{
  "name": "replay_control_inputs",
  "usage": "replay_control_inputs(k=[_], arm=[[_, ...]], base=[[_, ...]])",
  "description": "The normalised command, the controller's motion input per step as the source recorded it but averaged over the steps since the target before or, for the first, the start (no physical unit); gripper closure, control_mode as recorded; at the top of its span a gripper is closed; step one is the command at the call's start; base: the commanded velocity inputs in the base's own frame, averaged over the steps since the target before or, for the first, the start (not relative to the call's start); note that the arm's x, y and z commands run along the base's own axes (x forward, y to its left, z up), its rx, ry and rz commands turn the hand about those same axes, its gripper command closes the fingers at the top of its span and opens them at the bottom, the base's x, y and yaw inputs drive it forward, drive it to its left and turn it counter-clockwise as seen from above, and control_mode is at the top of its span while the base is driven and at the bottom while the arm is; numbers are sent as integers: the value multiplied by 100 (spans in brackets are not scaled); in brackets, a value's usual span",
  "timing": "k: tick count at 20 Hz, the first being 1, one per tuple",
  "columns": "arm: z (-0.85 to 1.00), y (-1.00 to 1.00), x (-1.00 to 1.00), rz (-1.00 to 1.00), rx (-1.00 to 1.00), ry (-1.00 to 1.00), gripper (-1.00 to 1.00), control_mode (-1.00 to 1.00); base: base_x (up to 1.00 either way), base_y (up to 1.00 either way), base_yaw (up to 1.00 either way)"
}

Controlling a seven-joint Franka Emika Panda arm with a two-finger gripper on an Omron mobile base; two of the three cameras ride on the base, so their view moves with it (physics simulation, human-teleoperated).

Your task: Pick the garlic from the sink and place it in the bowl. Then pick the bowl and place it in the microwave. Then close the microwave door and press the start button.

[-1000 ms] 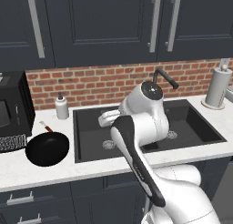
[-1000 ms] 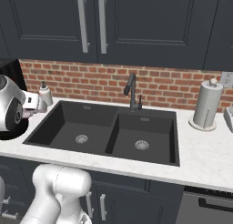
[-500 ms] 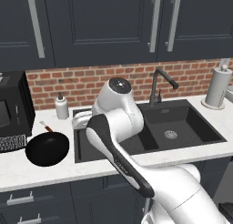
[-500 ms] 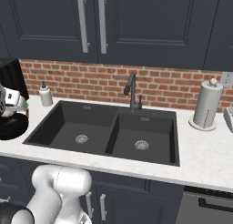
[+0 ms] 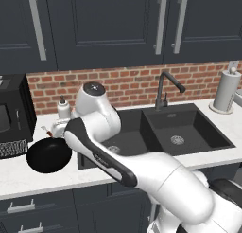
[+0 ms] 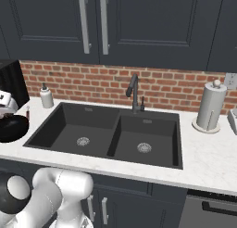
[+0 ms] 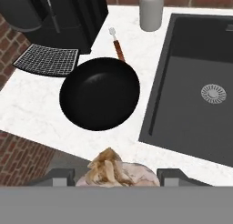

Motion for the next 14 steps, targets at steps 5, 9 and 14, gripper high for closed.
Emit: replay_control_inputs(k=[5, 9, 14], arm=[[-44, 37, 38, 1, 0, 8, 100, -100], [-48, 29, 42, 0, 0, 7, 100, -100], [-39, 39, 38, 0, 0, 5, 100, -100]], base=[[0, 0, 0], [0, 0, 0], [0, 0, 0]])
